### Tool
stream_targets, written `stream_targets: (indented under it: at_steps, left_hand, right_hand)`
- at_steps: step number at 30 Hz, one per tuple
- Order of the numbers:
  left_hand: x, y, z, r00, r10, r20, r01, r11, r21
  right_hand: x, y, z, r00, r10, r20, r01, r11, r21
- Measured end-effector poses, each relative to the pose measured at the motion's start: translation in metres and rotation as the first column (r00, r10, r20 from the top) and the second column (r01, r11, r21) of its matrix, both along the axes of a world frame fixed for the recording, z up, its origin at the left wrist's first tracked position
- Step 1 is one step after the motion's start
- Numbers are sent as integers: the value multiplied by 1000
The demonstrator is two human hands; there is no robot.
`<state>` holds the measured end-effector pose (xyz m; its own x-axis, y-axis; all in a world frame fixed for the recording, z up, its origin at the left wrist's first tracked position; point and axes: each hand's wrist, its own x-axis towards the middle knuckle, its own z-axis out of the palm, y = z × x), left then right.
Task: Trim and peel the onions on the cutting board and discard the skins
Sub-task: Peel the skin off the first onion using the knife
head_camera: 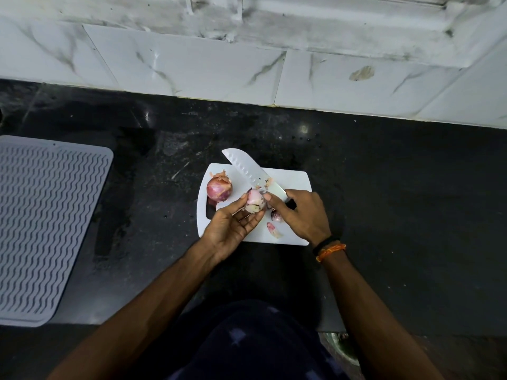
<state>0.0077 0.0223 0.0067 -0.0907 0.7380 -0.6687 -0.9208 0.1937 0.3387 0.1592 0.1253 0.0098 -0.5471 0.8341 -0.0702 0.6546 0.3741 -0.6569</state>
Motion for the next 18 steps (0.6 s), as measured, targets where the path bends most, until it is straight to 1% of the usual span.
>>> stream_targets:
  at_steps: [2,6,9,12,14,15,18]
  left_hand:
    - [1,0,0,1000,-6,5,6,1000,7]
    - [4,2,3,999,23,27,-24,1000,16]
    - [4,4,4,999,42,28,-42,999,5]
    - [4,6,3,999,39,4,-39,999,2]
    - [3,8,4,999,46,8,-46,999,3]
    - [3,8,6,998,49,25,-49,999,5]
    - [3,7,9,995,48,89,-51,998,27]
  right_hand:
    - [-2,0,-2,999,-16,32,14,999,51]
    - [-2,-3,0,1000,-9,9,9,998,65]
    - [1,-12,9,999,37,-33,-38,999,-16]
    - [7,-21,14,988,73,-138,-94,985,-148]
    - [10,-23,15,977,14,-212,-52,982,-179]
    - [11,-22,15,970,-22,-242,-20,986,-168]
    - [15,-15,10,966,-98,-240,70,990,-121]
